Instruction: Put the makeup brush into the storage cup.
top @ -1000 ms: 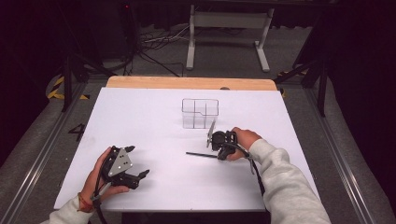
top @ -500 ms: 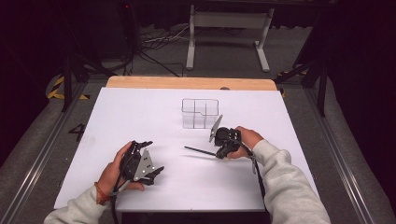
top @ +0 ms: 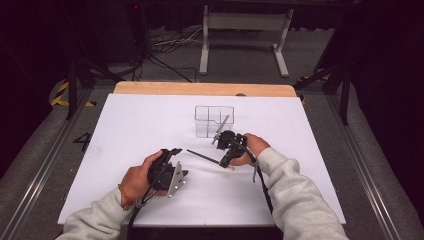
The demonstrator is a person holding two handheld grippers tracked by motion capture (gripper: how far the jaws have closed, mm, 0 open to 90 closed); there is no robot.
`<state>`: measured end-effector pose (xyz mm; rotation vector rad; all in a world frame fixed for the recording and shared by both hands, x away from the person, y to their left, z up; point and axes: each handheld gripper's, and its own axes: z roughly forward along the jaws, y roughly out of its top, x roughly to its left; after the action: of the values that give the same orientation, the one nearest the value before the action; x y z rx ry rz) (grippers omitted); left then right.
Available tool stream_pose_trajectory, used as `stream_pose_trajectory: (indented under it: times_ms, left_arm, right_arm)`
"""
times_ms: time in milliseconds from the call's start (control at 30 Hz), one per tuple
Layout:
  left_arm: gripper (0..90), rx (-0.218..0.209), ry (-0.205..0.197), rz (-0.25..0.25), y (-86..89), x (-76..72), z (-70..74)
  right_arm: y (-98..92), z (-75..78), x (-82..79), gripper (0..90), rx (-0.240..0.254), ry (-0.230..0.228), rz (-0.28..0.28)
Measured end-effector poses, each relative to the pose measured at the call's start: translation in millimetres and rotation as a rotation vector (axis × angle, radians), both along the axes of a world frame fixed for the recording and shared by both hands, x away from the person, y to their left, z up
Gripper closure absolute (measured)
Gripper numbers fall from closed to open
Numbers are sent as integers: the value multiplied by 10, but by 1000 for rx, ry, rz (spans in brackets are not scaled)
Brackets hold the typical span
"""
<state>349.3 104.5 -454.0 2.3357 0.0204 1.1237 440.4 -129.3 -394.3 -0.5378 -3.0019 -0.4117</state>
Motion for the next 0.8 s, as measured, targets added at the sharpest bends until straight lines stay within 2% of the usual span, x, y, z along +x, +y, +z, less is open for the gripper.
stream_pose_trajectory:
  times_ms: [33,67,100,133,200,367,500,600,733,800]
  left_arm:
    - [241,17,-21,-5,-19,3,4]
    - [254,11,-36,-16,-43,10,-2]
    - [264,20,-38,-6,-57,7,-10]
    - [270,31,-59,-21,-73,19,-8]
    - [281,35,-72,-19,-87,23,-14]
    - [303,67,-103,-32,-146,36,-32]
    - [380,67,-132,-38,-197,23,-56]
    - [473,133,-169,-22,-206,7,-30]
    - [577,190,-204,-17,-248,1,-45]
    - [618,197,-215,-22,-264,-11,-59]
  right_arm:
    - [0,0,0,846,0,0,0]
    - [28,10,-3,846,4,8,6]
    - [60,20,-4,846,6,11,1]
    - [92,28,-2,846,-2,9,4]
    - [138,35,-5,846,9,15,0]
    - [274,48,-11,846,-8,4,18]
    - [402,57,-19,846,-15,3,37]
    - [466,63,-19,846,-12,-5,30]
    - [572,93,-22,846,-14,-14,41]
    - [609,105,-23,846,-15,-19,42]
